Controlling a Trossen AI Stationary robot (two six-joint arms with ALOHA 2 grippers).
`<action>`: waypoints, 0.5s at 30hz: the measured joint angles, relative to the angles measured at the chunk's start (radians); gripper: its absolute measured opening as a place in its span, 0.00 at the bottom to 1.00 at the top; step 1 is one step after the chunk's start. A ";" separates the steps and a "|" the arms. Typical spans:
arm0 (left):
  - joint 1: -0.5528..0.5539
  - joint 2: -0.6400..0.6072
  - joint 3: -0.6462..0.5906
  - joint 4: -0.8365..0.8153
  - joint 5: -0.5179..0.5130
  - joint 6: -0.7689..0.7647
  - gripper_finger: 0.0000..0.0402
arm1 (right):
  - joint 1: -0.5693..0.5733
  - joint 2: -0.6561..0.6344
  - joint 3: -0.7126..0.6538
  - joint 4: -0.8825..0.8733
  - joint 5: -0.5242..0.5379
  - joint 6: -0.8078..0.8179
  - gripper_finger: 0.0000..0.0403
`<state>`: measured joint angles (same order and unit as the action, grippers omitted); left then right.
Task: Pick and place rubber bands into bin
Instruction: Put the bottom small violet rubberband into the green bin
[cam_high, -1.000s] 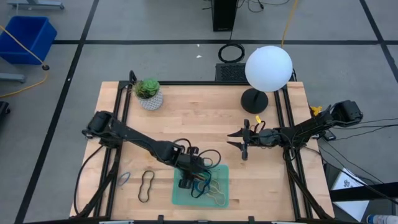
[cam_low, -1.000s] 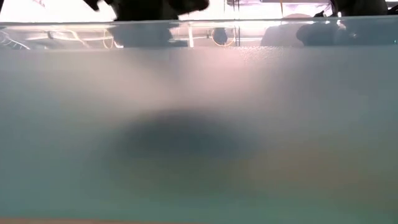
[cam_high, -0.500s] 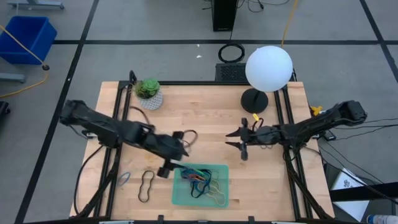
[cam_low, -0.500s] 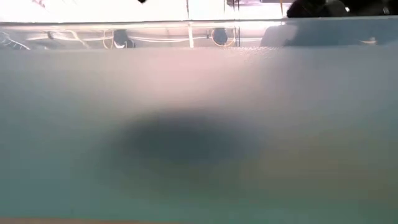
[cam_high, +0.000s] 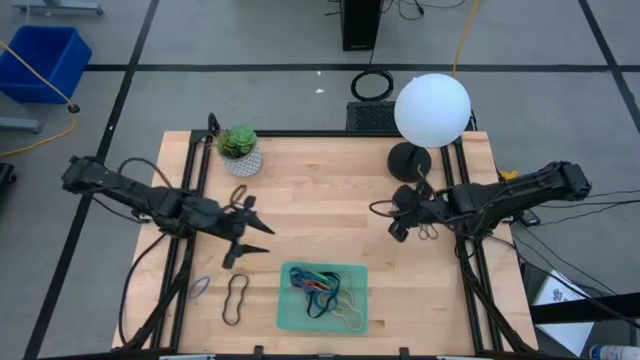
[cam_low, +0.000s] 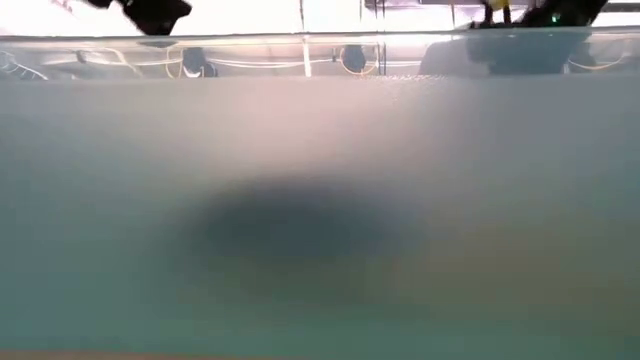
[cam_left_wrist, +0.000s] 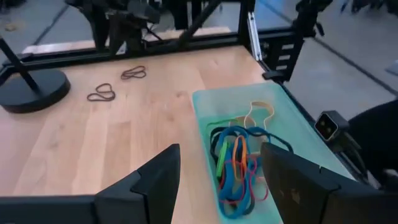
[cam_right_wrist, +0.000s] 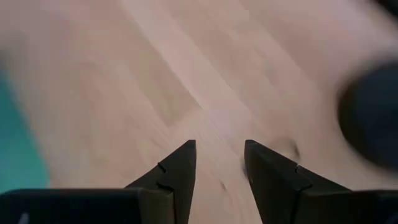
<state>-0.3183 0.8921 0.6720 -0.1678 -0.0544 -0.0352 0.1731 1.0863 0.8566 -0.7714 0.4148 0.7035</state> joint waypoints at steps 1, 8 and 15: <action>0.000 -0.027 -0.040 0.038 0.000 -0.001 0.57 | -0.005 0.001 0.000 -0.050 -0.002 0.074 0.33; 0.000 -0.139 -0.250 0.267 0.000 -0.031 0.57 | -0.023 0.023 -0.004 -0.360 0.001 0.457 0.33; -0.001 -0.135 -0.316 0.361 -0.001 -0.052 0.57 | -0.023 0.043 -0.108 -0.359 -0.108 0.604 0.33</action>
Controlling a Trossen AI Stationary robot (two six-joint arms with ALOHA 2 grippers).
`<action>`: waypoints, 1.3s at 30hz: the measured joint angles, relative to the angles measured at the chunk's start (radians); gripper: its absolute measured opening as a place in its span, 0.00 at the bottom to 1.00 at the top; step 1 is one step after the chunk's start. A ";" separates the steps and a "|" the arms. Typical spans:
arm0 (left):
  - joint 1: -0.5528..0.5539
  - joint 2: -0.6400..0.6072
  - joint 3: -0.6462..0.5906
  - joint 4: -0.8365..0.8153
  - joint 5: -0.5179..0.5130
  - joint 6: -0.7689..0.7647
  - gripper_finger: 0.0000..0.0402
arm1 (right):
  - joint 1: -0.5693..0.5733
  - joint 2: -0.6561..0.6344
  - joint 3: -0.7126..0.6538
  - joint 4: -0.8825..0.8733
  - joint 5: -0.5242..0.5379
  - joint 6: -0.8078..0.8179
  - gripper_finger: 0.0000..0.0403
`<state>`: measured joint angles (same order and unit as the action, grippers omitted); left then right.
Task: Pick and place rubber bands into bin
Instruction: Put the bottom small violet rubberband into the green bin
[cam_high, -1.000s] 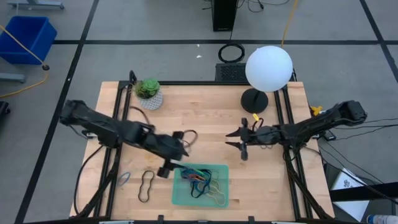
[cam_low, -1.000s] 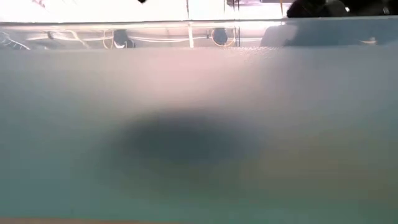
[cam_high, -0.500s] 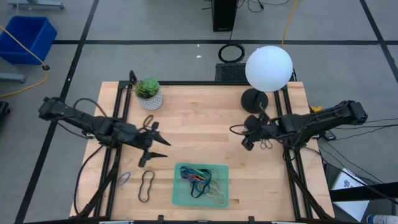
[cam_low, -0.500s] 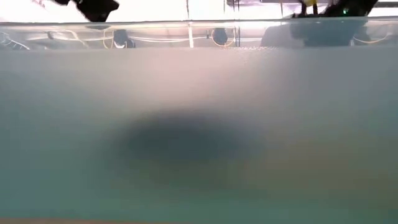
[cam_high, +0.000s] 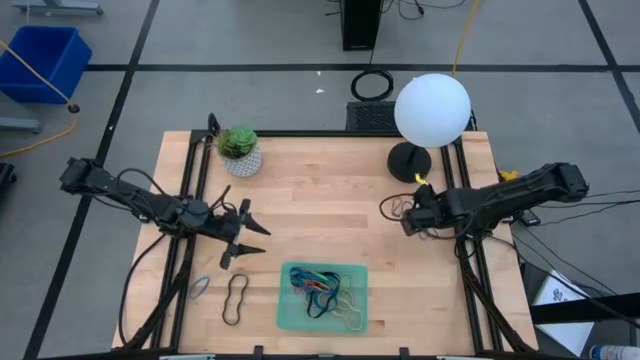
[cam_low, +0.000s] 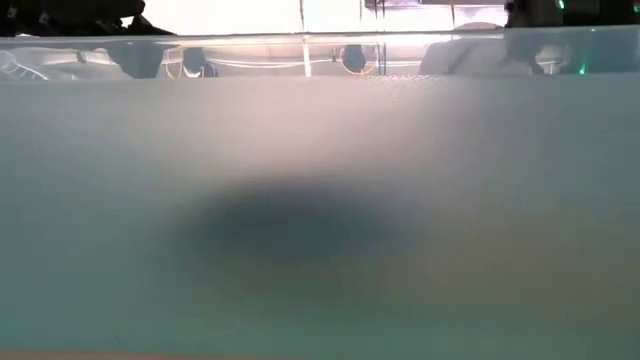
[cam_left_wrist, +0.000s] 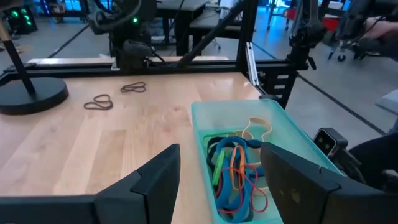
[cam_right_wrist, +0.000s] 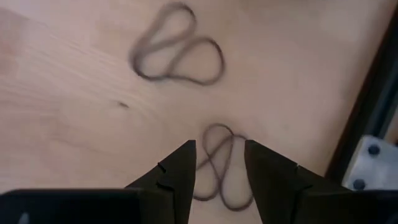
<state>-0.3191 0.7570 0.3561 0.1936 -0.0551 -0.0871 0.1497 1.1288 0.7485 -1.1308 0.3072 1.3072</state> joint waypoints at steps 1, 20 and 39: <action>0.000 0.000 0.000 0.000 0.000 0.001 0.57 | 0.000 0.002 -0.021 0.009 -0.014 0.013 0.33; 0.000 0.000 0.000 0.018 0.002 0.003 0.57 | 0.000 0.000 -0.321 0.324 -0.125 0.049 0.33; 0.000 0.000 0.000 0.017 0.002 0.005 0.57 | 0.000 -0.020 -0.323 0.334 -0.129 0.035 0.31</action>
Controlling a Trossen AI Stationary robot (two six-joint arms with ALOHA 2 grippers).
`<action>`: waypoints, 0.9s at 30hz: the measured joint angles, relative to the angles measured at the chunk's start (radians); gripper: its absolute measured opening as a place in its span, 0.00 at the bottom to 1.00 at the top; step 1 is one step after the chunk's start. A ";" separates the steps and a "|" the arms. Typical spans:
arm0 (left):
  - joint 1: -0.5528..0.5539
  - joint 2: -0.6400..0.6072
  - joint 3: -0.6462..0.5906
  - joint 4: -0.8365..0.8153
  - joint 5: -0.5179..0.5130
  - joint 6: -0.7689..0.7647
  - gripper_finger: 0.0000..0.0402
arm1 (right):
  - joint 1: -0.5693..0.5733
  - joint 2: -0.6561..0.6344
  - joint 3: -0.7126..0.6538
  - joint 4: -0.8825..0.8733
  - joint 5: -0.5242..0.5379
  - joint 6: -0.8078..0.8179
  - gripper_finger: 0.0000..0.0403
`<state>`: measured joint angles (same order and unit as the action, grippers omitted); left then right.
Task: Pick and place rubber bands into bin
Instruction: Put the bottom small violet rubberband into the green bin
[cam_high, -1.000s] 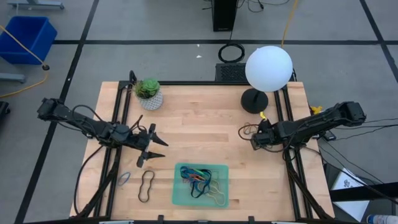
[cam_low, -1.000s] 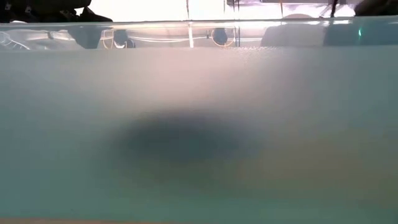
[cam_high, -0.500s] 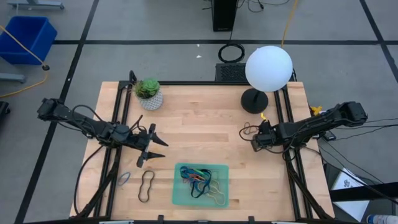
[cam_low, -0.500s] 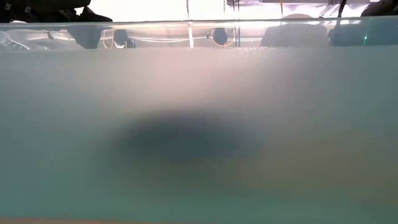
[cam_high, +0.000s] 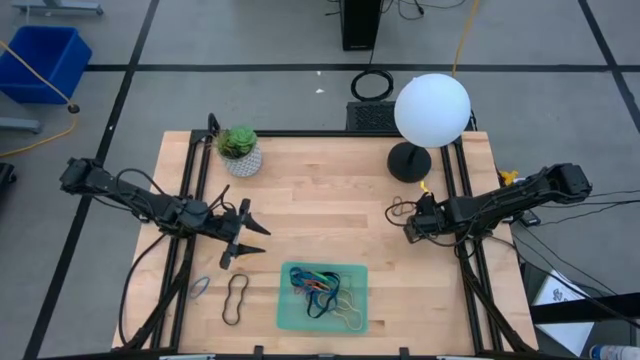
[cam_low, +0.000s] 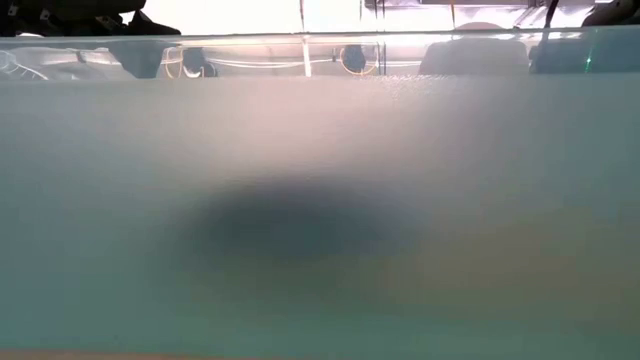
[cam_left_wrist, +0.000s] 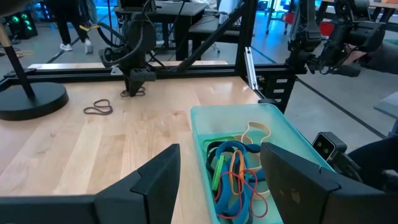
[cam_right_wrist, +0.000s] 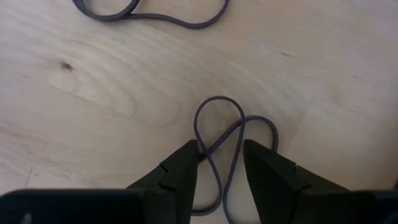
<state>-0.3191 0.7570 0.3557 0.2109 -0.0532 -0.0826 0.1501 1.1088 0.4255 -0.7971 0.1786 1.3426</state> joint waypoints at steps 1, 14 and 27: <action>0.000 0.000 0.000 0.000 0.000 0.000 0.57 | 0.000 0.000 0.000 0.000 -0.001 0.000 0.30; 0.000 0.000 0.000 0.000 0.000 0.000 0.57 | 0.000 0.001 0.000 0.009 -0.023 -0.030 0.01; 0.000 0.000 0.000 -0.001 0.000 0.000 0.57 | 0.000 -0.005 0.040 0.010 -0.007 -0.078 0.00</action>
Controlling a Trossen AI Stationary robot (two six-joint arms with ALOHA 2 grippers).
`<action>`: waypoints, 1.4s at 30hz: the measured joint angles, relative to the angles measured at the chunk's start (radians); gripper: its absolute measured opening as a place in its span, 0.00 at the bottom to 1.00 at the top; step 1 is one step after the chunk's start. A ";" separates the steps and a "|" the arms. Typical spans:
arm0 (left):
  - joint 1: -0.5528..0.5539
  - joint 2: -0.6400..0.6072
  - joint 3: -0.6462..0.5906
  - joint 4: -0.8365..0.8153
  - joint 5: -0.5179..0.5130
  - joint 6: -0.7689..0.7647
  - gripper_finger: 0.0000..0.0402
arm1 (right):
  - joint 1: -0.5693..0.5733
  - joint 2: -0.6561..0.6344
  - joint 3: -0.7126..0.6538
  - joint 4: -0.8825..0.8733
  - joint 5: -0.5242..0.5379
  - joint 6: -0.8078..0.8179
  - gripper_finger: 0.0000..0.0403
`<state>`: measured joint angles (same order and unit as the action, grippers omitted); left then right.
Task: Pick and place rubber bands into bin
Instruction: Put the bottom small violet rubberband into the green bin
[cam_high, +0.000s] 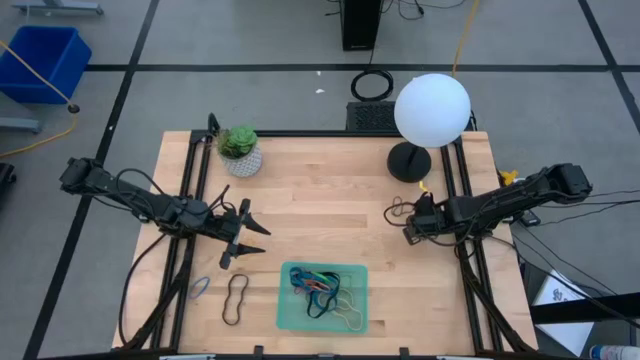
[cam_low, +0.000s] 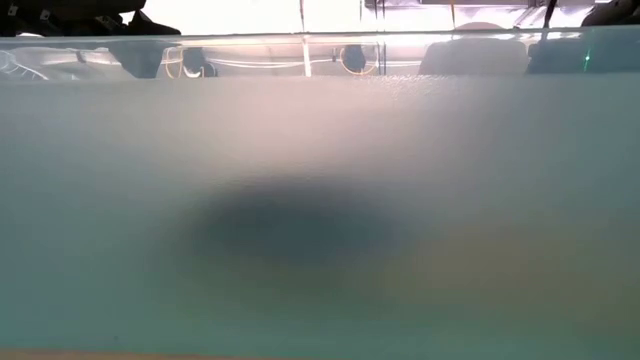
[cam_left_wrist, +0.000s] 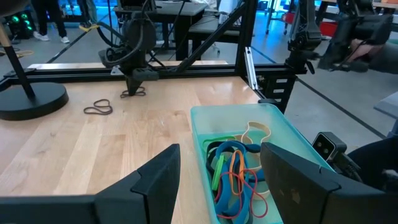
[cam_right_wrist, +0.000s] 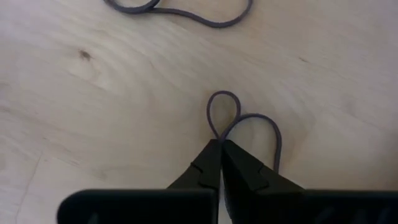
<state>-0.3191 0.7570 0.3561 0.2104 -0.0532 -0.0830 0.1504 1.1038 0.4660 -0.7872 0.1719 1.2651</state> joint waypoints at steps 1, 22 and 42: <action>0.000 0.000 0.000 0.000 0.000 0.000 0.57 | 0.000 -0.003 0.012 -0.003 0.003 -0.017 0.00; 0.000 0.000 0.001 0.002 0.000 -0.004 0.57 | 0.038 -0.069 0.115 1.330 0.021 -0.861 0.00; 0.000 0.000 0.001 0.001 0.000 -0.005 0.57 | 0.183 0.212 0.689 0.760 -0.020 -1.181 0.00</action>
<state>-0.3191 0.7574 0.3569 0.2115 -0.0536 -0.0881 0.3332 1.3159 1.1550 -0.0268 0.1521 0.0841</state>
